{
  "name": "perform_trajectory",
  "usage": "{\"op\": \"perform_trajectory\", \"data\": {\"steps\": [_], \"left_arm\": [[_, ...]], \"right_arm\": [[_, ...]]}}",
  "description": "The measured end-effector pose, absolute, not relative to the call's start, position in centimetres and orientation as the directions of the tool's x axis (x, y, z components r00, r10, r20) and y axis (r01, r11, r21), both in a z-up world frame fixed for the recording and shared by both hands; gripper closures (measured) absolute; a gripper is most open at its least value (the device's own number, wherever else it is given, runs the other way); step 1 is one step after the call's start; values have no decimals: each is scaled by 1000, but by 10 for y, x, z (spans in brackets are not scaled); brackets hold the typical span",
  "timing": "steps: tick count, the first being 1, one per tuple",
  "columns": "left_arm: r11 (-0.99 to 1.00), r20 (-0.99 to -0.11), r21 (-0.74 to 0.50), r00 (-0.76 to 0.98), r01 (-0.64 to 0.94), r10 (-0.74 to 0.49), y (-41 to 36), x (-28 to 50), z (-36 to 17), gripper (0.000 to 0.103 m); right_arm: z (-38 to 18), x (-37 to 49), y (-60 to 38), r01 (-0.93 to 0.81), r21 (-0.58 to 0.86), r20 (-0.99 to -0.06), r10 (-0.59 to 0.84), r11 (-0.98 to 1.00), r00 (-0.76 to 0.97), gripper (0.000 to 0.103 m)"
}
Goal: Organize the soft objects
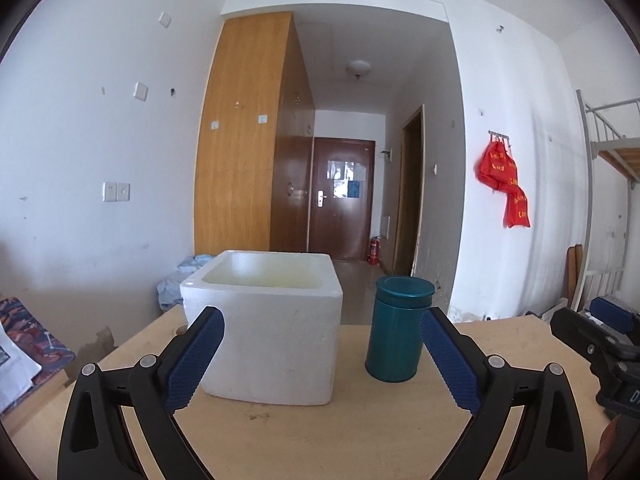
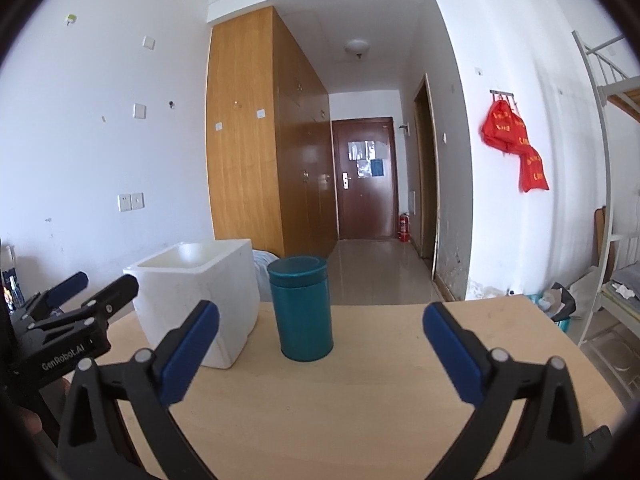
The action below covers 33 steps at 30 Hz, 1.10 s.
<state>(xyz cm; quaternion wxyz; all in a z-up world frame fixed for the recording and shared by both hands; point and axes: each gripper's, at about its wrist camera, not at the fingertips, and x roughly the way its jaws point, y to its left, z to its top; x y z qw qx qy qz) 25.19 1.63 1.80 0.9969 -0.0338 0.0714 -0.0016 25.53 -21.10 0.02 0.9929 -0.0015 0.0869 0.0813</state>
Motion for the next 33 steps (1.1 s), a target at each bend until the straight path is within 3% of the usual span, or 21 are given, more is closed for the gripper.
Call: {"op": "perform_trajectory", "data": {"steps": [33], "left_arm": [[1000, -157, -30, 988, 4, -8, 10, 253, 15, 2]], "right_arm": [[-2, 256, -208, -157, 14, -176, 157, 988, 972, 0]]}}
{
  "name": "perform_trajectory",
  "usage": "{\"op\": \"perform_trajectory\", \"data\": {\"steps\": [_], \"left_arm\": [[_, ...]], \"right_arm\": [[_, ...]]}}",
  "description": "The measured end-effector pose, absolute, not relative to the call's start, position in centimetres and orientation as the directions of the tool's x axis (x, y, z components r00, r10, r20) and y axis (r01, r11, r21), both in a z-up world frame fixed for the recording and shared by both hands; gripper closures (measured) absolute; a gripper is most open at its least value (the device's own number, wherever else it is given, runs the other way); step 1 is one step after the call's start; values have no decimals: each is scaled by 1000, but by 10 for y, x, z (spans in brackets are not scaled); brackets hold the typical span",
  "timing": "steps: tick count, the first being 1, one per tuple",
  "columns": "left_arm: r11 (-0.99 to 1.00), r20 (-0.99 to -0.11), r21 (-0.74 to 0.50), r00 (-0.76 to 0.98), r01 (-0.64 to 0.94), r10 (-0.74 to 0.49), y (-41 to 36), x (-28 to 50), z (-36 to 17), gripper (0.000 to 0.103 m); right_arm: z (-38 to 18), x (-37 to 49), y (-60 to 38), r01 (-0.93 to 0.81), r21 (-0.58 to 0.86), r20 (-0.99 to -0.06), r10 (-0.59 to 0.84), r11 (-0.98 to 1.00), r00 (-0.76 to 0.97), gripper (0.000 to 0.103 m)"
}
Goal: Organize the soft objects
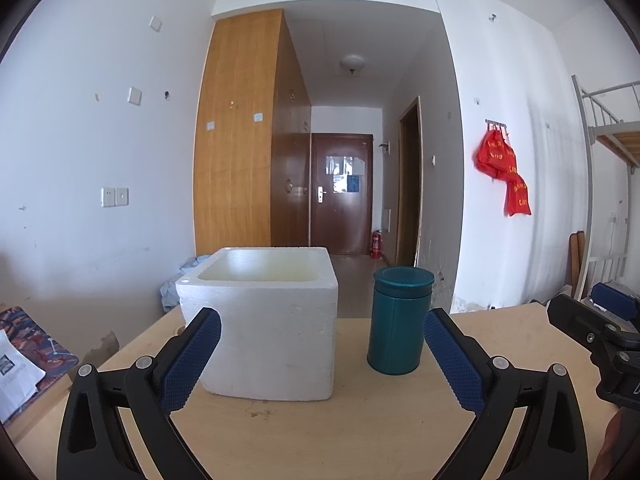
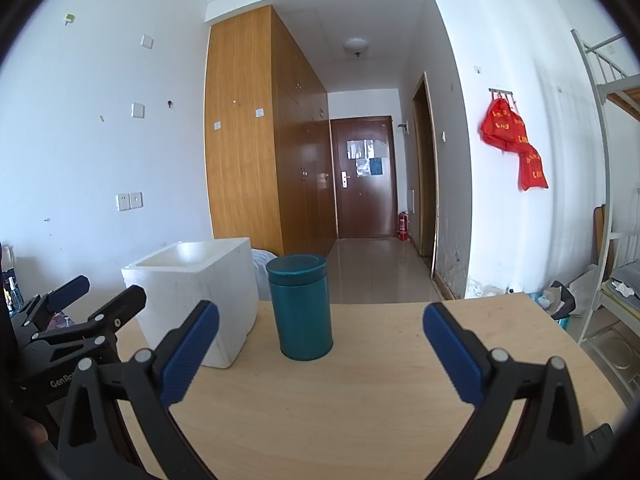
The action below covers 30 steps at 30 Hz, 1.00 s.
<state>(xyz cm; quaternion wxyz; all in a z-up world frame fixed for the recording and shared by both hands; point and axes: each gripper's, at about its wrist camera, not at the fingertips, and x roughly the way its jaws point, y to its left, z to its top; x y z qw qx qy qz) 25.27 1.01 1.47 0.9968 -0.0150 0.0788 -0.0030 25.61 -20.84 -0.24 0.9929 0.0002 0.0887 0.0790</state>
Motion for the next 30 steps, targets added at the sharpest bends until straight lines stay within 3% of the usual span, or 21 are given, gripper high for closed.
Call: {"op": "perform_trajectory", "data": {"steps": [30], "left_arm": [[999, -161, -24, 987, -28, 23, 12, 256, 12, 2]], "right_arm": [[-1, 255, -211, -160, 21, -175, 161, 987, 971, 0]]}}
